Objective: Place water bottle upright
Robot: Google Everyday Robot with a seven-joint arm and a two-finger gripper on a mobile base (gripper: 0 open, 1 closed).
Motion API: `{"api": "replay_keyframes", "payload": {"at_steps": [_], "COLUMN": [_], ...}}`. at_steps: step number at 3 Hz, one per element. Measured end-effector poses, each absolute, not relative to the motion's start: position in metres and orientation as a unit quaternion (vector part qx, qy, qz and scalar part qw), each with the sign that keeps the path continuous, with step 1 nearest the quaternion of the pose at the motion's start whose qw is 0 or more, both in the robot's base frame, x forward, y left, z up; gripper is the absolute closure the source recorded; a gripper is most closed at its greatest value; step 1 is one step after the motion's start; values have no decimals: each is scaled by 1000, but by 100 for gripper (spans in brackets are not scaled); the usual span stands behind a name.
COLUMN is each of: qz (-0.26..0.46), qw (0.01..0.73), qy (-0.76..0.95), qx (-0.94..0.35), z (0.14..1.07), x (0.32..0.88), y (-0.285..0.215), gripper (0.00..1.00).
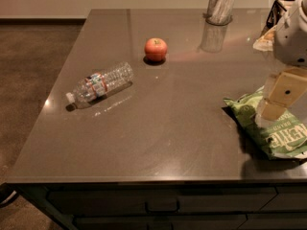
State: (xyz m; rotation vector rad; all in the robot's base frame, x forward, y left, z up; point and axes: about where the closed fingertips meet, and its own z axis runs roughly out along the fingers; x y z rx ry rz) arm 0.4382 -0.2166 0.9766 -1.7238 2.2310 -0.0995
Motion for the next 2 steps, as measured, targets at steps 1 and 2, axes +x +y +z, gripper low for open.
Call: {"api": "replay_keyframes", "payload": {"at_steps": [1, 2], "qz": [-35, -23], "qw": [161, 162], "qy": [781, 768], "qx": [-602, -619], "z": [978, 982], "x": [438, 451], "y": [-216, -191], "gripper": [0, 0]}}
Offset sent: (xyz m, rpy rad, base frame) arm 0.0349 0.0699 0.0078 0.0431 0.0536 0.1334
